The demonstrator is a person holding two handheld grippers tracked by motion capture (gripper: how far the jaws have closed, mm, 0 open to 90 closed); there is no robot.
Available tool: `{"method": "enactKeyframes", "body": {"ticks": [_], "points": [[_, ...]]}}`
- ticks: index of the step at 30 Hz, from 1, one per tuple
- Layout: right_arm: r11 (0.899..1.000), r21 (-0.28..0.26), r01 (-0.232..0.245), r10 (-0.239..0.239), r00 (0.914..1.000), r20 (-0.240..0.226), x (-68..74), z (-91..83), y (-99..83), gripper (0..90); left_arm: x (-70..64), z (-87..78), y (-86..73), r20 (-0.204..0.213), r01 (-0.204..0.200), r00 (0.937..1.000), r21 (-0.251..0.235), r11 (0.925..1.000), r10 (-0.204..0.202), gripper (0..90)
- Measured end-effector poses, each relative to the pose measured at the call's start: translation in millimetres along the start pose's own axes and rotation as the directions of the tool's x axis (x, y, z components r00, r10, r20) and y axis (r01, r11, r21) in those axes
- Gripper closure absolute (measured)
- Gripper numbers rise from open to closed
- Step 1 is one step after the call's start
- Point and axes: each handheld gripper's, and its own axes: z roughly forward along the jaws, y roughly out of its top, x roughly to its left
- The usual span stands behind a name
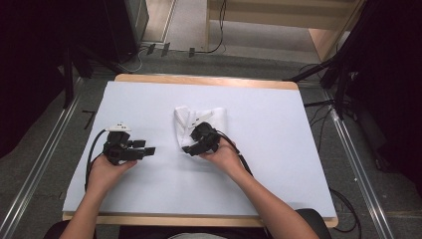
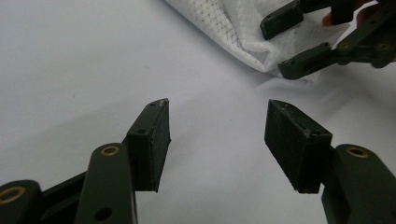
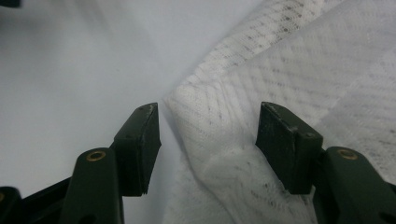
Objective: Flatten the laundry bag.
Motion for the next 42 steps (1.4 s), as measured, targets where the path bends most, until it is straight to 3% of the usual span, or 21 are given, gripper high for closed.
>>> {"method": "enactKeyframes", "body": {"ticks": [2,4,7,10,17,22,25,32,42], "points": [[1.000,-0.006,0.029,-0.029,0.9993,0.025,0.3,4.9,-1.4,46.6,0.0,0.1,-0.1,0.000,0.001,1.0000,-0.001,1.0000,-0.001,41.3],[0.999,0.004,0.048,-0.049,0.9961,0.074,2.7,4.1,-1.5,65.1,-0.4,0.4,0.1,-0.001,0.002,1.0000,0.001,1.0000,-0.002,41.3],[1.000,-0.005,0.015,-0.014,0.9981,0.060,-0.8,2.3,-2.3,79.5,-1.2,0.9,0.5,0.001,-0.004,1.0000,0.005,1.0000,0.004,41.3],[0.998,-0.045,-0.037,0.037,0.9993,0.007,-7.5,-7.8,-1.0,87.9,-2.3,2.2,1.0,0.004,-0.010,0.9999,0.002,0.9999,0.010,41.5],[0.984,-0.172,-0.054,0.060,0.9977,0.032,-12.4,-44.8,4.3,89.3,-10.2,8.1,6.6,0.025,-0.018,0.9995,-0.003,0.9998,0.018,43.7],[0.973,-0.217,-0.078,0.091,0.9946,0.050,-23.0,-63.9,-0.9,89.2,-17.8,19.5,13.9,0.049,-0.045,0.9978,0.014,0.9989,0.044,44.1],[0.961,-0.250,-0.116,0.131,0.9905,0.042,-31.9,-75.0,-5.9,89.2,-22.9,25.8,18.8,0.063,-0.048,0.9969,0.010,0.9988,0.047,44.8],[0.955,-0.259,-0.143,0.166,0.9835,0.071,-43.0,-81.9,-13.6,89.2,-35.5,51.9,32.2,0.107,-0.064,0.9924,0.027,0.9976,0.061,50.1],[0.956,-0.253,-0.152,0.181,0.9787,0.096,-48.0,-82.6,-19.6,89.1,-48.5,92.8,38.1,0.085,-0.102,0.9918,0.080,0.9915,0.096,52.1]]}}
